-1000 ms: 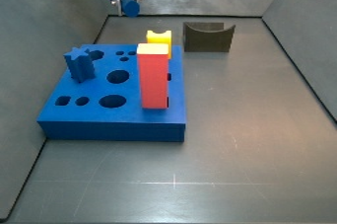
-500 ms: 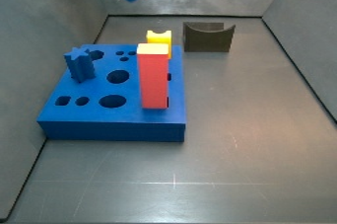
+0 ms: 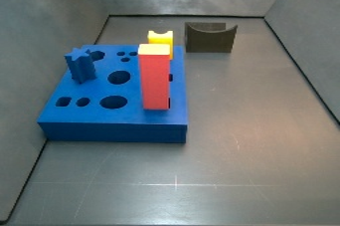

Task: Pick up the round object. Move up. Place the round object on the fixture. Regrasp the round object. Move to above the board. Insert the round object.
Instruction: Place the round object on the fixture.

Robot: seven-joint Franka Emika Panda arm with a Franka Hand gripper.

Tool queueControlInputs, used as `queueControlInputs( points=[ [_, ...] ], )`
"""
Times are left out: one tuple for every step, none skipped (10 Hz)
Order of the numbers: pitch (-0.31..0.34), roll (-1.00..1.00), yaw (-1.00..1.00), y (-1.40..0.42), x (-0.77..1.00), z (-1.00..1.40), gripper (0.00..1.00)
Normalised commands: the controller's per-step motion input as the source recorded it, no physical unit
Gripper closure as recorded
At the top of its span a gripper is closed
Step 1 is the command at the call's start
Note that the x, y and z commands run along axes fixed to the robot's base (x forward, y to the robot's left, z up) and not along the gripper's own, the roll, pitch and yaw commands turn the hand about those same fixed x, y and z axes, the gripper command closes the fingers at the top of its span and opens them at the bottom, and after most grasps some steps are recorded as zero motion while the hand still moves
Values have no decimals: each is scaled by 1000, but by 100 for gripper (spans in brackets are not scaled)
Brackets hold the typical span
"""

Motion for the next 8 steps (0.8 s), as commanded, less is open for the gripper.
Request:
queueControlInputs(
  points=[
    [-87, 8, -1000, -113, 1000, -209, 100],
    [-87, 4, -1000, -113, 1000, -244, 100],
    [-93, -13, -1000, -89, 1000, -235, 100],
    [-87, -22, -1000, -85, 1000, -217, 100],
    [-76, -52, -1000, -76, 1000, -194, 100],
    [-74, -70, -1000, -69, 1000, -189, 100],
    [-50, -90, -702, -59, 1000, -178, 100],
    [-29, -98, -482, -56, 1000, -166, 100]
  ],
)
